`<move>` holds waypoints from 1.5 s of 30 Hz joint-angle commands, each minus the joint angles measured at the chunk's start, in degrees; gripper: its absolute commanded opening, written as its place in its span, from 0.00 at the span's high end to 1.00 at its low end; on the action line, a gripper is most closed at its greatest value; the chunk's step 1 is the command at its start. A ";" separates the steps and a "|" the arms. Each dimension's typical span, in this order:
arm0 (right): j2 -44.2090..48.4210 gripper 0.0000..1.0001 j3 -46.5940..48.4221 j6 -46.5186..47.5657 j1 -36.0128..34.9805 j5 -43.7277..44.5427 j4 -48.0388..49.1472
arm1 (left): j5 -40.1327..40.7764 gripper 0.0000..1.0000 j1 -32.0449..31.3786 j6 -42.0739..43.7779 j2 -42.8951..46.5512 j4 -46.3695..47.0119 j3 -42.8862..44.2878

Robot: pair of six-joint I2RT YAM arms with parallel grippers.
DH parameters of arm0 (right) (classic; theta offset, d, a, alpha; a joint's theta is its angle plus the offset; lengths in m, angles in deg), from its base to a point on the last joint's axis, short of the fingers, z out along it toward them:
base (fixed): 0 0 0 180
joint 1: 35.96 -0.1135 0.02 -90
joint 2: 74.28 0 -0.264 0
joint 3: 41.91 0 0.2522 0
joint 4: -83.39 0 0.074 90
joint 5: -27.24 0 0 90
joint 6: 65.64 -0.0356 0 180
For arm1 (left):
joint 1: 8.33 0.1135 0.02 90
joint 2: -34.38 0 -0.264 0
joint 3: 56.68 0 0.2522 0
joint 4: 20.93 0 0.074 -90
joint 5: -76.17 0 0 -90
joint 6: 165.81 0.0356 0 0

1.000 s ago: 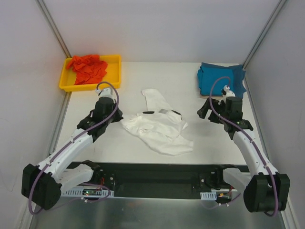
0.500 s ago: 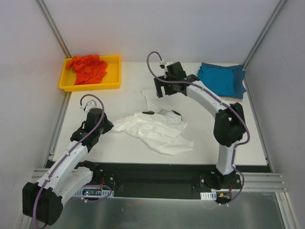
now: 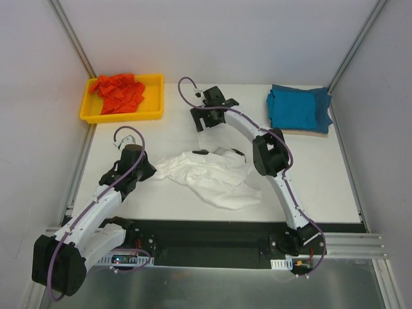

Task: Fold and stack the t-shirts
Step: Flatten the tshirt out

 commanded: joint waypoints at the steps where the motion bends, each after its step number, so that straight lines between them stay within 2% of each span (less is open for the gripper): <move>1: -3.22 0.04 9.57 1.61 0.08 -3.04 -1.34 | -1.44 1.00 0.29 -0.60 -0.44 1.69 1.62; 7: -2.18 0.04 6.60 1.70 -0.01 -2.59 -1.01 | -1.17 1.00 0.29 -0.25 -0.53 1.86 2.59; 12: -3.32 0.02 8.27 1.00 -0.01 -2.42 -3.29 | -0.12 1.00 0.29 1.06 -0.61 1.77 3.38; 15: -3.14 0.15 7.92 1.00 -0.01 -2.51 -2.94 | 0.23 1.00 0.29 1.33 -0.35 1.77 3.65; 18: -3.23 0.32 8.00 1.00 0.07 -2.95 -2.94 | 0.85 1.00 0.29 1.59 0.09 1.78 3.73; 20: -3.23 0.37 7.83 1.26 0.25 -4.43 -2.68 | 1.20 1.00 0.29 1.68 0.35 1.77 3.65; 21: -3.23 0.43 7.92 1.17 0.34 -4.96 -2.67 | 1.29 1.00 0.29 1.68 0.44 1.77 3.65; 23: -3.23 0.48 7.83 0.65 0.69 -5.23 -2.59 | 1.38 1.00 0.29 1.77 0.88 1.77 3.56; 24: -3.23 0.56 7.74 0.47 0.86 -5.41 -2.59 | 1.64 1.00 0.29 1.77 1.05 1.77 3.47; 26: -3.14 0.61 7.39 0.30 1.04 -6.11 -2.32 | 1.90 1.00 0.29 1.86 1.41 1.77 3.21; 27: -3.06 0.69 7.22 0.30 1.13 -6.20 -2.24 | 1.99 1.00 0.20 1.77 1.50 1.95 3.21; 29: -2.88 0.75 6.69 0.30 1.48 -7.69 -1.54 | 1.91 1.00 0.29 1.77 1.67 1.77 3.21; 30: -2.36 0.83 5.82 0.21 1.48 -7.69 -1.27 | 1.91 1.00 0.29 1.86 1.76 1.77 3.21; 33: -0.78 0.90 3.45 -0.49 1.48 -7.17 0.75 | 1.99 1.00 0.29 1.86 1.67 1.86 3.30; 34: -0.25 0.99 2.83 -0.93 1.48 -6.91 1.80 | 1.99 1.00 0.29 1.95 1.76 1.69 3.30; 38: 4.93 0.99 -0.77 -0.85 1.48 -4.54 4.87 | 3.13 1.00 0.38 2.73 3.60 1.60 3.91; 45: 25.84 0.99 -16.32 0.64 1.48 6.71 18.48 | 6.82 1.00 0.29 4.05 8.79 1.51 8.03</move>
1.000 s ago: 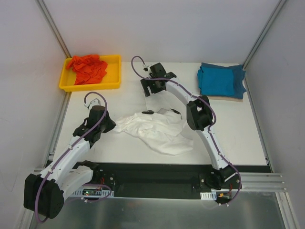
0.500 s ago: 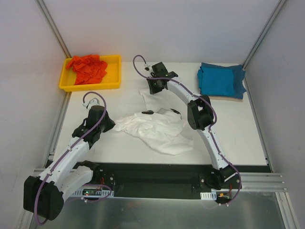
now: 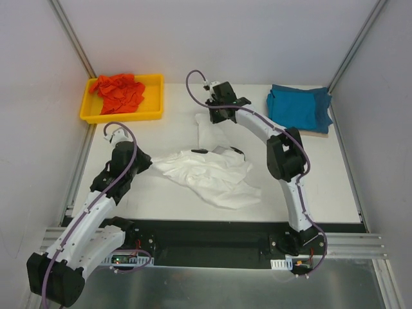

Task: Fold and stack the t-shirts
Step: Flatten the tshirt out

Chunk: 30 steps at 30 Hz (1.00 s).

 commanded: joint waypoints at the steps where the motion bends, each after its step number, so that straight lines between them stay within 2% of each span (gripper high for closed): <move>1: 19.60 0.99 -7.65 1.30 -0.03 10.16 13.32 | 4.44 1.00 0.38 2.24 3.98 1.51 5.31; 7: 36.57 0.99 -17.34 6.30 0.06 21.68 18.17 | 9.10 1.00 0.29 5.22 5.83 2.04 15.92; 13: 51.77 0.99 -17.61 13.07 0.06 31.00 15.71 | 11.84 1.00 0.29 9.53 10.57 4.75 25.94; 19: 65.40 0.99 -17.08 17.21 0.15 34.61 13.78 | 11.74 1.00 0.38 14.54 15.40 6.34 36.05; 25: 76.65 0.99 -15.68 18.97 0.06 34.71 5.35 | 10.26 1.00 0.38 15.95 21.02 6.96 39.41; 28: 80.08 0.99 -16.19 18.00 0.15 36.46 1.73 | 8.58 1.00 0.29 14.47 22.35 6.87 37.06; 30: 81.06 0.99 -17.96 18.18 0.15 39.61 0.42 | 10.32 1.00 0.38 14.11 22.09 6.96 35.29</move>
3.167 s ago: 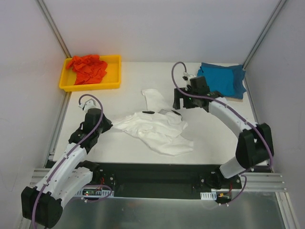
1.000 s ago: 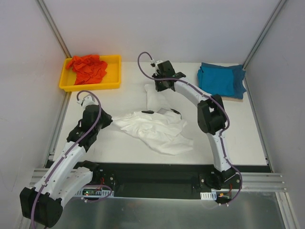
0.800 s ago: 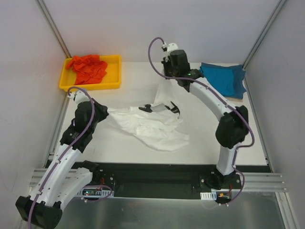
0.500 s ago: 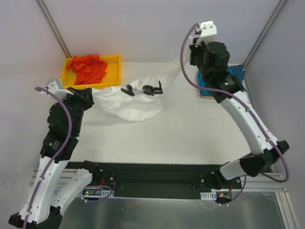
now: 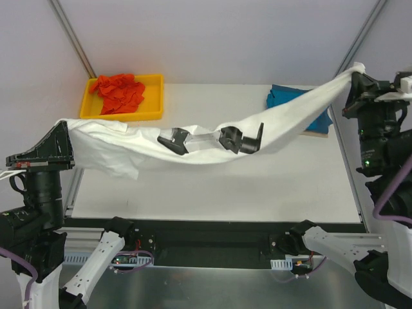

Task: Fold and stack the t-shirts
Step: Flatten the tshirt out

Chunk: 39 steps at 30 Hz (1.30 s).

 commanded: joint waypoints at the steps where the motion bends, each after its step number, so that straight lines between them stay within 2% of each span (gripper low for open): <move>1: 0.84 0.99 -1.59 1.48 0.06 6.97 -5.33 | 1.70 1.00 0.29 0.36 -1.32 1.58 -4.49; 5: -3.44 0.99 -3.78 2.97 0.24 15.31 -6.66 | 4.60 1.00 0.29 -1.48 -4.83 1.15 -8.27; 8: -9.60 0.99 -7.47 2.02 4.43 19.81 -9.89 | 6.62 1.00 0.29 -4.99 -8.96 0.27 -13.63; 10: -16.16 0.99 -10.19 -4.10 7.87 17.54 -13.06 | 7.68 1.00 0.38 -7.97 -14.38 -0.96 -18.01; 11: -18.64 0.98 -10.81 -6.75 11.89 15.35 -16.29 | 7.60 1.00 0.38 -9.12 -16.77 -1.31 -19.35; 13: -26.79 0.92 -12.22 -13.34 15.69 6.48 -17.99 | 7.16 0.97 0.73 -10.62 -25.90 -1.67 -22.17; 14: -29.80 0.74 -12.14 -14.59 18.23 3.84 -18.34 | 6.63 0.88 2.21 -10.80 -29.41 -1.84 -22.35; 15: -32.88 0.64 -11.62 -15.12 19.04 1.82 -18.43 | 5.32 0.73 3.36 -10.63 -36.32 -2.11 -21.04; 16: -38.82 0.58 -8.83 -15.30 19.48 2.06 -18.96 | 2.79 0.50 4.67 -10.54 -39.70 -5.33 -19.29; 17: -41.84 0.39 -6.01 -15.83 19.83 2.93 -22.88 | -1.76 0.15 7.56 -10.80 -42.60 -7.54 -17.10; 18: -44.40 0.26 -3.64 -16.18 20.01 6.16 -25.18 | -3.29 0.01 8.37 -10.98 -47.16 -9.65 -12.81; 20: -47.84 0.04 -1.07 -17.76 19.92 8.90 -27.57 | -3.48 0.01 8.73 -10.98 -49.57 -13.79 -9.97; 23: -44.08 0.04 -7.44 -19.17 20.01 9.71 -23.56 | -4.09 0.01 8.73 -11.51 -48.44 -13.80 -11.18; 27: -32.95 0.04 -18.71 -24.86 20.19 1.48 -18.88 | -2.78 0.01 9.08 -11.86 -41.87 -13.97 -18.28; 30: -26.86 0.04 -28.09 -28.48 20.19 -2.41 -14.84 | -3.82 0.01 11.71 -13.08 -35.98 -14.76 -25.30; 33: -17.82 0.04 -35.75 -32.35 20.28 -5.31 -10.71 | -7.07 0.01 17.15 -16.86 -30.44 -14.77 -32.94; 35: -15.43 0.04 -37.71 -32.88 20.45 -7.60 -9.56 | -9.36 0.01 21.10 -19.50 -28.93 -14.24 -35.69; 39: -12.00 0.04 -39.56 -32.53 20.45 -13.75 -11.75 | -13.05 0.01 23.49 -19.86 -30.05 -10.64 -39.48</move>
